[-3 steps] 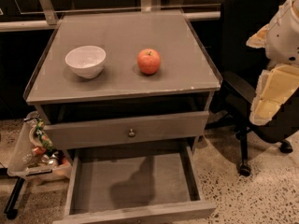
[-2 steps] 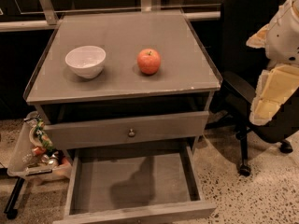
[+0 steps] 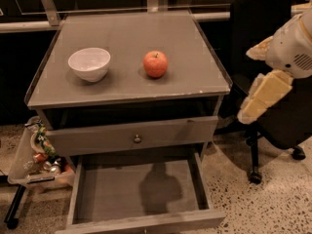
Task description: Place apple into middle drawer
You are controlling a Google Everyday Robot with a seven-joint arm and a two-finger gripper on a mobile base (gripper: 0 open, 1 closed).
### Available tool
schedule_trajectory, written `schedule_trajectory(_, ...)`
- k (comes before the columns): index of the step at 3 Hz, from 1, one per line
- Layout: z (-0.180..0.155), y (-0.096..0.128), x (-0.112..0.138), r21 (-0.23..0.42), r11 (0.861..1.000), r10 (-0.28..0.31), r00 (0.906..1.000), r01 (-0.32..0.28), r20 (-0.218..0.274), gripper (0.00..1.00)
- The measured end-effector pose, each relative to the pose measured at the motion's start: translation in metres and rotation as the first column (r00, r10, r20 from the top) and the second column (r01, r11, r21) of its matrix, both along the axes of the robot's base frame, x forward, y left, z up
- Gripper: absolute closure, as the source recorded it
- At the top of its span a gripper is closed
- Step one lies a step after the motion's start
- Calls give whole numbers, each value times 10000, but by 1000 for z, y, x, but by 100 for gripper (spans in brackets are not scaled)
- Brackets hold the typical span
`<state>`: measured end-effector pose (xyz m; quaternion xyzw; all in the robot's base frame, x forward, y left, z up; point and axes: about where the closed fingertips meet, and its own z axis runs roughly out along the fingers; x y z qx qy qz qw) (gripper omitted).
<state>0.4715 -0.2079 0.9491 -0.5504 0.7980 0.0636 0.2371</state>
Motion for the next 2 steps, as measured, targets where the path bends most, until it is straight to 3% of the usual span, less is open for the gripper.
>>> schedule_trajectory(1, -19, 9, 36, 1467, 9889, -205, 9994, 242, -269, 0)
schedule_trajectory(2, -32, 22, 76, 2138, 9766, -115, 9983, 234, -567, 0)
